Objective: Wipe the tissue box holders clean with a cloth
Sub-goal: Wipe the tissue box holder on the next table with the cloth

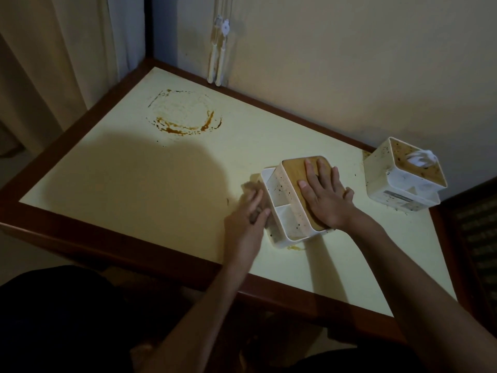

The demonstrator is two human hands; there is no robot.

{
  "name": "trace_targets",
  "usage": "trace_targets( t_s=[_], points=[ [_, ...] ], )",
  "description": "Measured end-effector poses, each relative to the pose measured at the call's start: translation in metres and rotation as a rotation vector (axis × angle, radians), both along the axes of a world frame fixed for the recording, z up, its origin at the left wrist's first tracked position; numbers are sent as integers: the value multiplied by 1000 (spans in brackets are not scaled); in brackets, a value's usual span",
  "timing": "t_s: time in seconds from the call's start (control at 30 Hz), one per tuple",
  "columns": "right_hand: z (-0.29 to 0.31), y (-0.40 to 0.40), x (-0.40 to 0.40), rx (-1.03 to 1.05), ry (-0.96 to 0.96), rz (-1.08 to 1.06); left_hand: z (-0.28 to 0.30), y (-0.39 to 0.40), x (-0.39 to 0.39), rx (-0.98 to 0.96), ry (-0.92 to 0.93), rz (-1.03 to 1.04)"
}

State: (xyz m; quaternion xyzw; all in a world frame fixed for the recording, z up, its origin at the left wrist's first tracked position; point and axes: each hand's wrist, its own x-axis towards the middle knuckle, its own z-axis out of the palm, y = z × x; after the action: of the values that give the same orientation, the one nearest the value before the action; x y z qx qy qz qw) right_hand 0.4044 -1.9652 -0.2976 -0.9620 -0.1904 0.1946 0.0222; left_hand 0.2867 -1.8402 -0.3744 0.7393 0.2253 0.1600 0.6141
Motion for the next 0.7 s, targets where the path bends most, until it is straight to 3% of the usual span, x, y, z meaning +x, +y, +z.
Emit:
trace_targets(
  t_s=[0.1, 0.23, 0.43, 0.57, 0.7],
  points=[
    [0, 0, 0, 3, 10, -2, -3, -38, -37, -82, -46, -31],
    [1, 0, 0, 0, 4, 7, -6, -56, -51, 22, -53, -36],
    [-1, 0, -1, 2, 5, 1, -2, -11, -5, 63, -13, -81],
    [0, -1, 0, 3, 13, -35, 0, 33, 37, 199, -53, -104],
    [0, -1, 1, 3, 25, -51, 0, 44, 47, 169, -28, -142]
  ],
)
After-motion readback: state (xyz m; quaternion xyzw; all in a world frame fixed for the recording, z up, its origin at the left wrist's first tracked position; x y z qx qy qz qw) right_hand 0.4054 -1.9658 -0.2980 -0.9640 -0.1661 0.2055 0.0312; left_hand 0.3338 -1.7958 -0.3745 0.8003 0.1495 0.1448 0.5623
